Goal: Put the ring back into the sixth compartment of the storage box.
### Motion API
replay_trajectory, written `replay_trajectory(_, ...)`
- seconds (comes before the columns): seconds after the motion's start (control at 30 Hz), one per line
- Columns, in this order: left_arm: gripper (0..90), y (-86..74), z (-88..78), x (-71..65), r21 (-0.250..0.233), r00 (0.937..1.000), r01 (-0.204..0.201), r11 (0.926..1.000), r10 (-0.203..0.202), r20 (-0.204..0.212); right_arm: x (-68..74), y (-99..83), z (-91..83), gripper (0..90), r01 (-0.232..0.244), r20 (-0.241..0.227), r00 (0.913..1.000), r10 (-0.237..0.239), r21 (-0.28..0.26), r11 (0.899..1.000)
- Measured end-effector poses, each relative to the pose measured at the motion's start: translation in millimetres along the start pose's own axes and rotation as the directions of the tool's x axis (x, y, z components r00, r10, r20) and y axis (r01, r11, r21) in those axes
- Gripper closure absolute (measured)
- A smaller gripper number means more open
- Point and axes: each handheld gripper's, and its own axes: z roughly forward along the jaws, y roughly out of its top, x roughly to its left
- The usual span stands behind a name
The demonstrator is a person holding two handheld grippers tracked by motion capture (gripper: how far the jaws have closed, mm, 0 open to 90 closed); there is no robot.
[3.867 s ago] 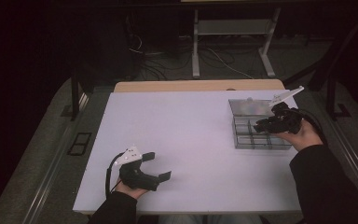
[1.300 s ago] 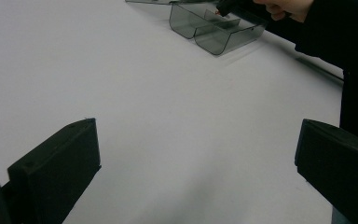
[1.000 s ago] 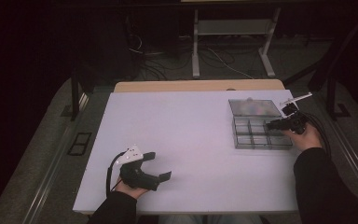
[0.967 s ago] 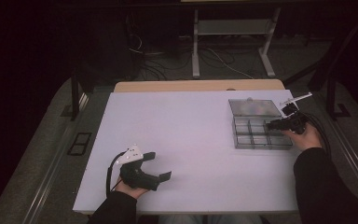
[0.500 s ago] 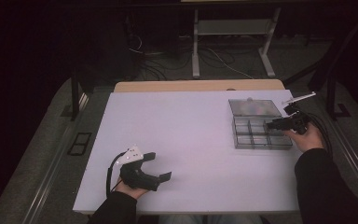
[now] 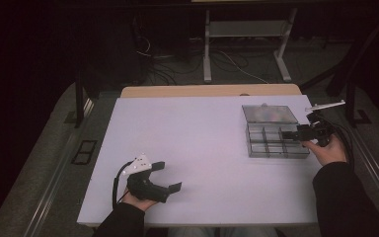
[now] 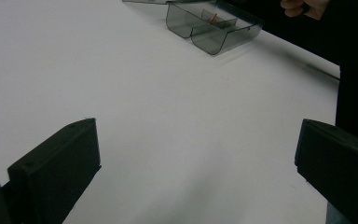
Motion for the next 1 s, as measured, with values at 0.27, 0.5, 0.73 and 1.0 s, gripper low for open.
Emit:
replay_trajectory(0.27,0.0,0.0,0.5,-0.2,0.0,1.0,0.0,1.0,0.0,0.0,16.3,-10.3,-15.4,0.5,-0.004,-0.053,0.9986,0.001,-0.049,0.999)
replay_trajectory(0.5,0.0,0.2,0.4,-0.6,-0.001,1.0,0.0,1.0,0.0,0.001,34.6,-21.3,-26.1,0.5,0.038,-0.082,0.9956,-0.044,-0.079,0.996)
replay_trajectory(0.73,0.0,0.2,0.4,-0.7,-0.003,1.0,0.002,1.0,-0.002,0.002,53.0,-31.6,-34.3,0.5,0.068,-0.118,0.9898,-0.081,-0.11,0.992)
replay_trajectory(1.0,0.0,0.4,0.4,-0.8,-0.005,1.0,0.002,1.0,-0.002,0.003,72.3,-42.3,-34.4,0.5,0.12,-0.14,0.9809,-0.135,-0.113,0.986)
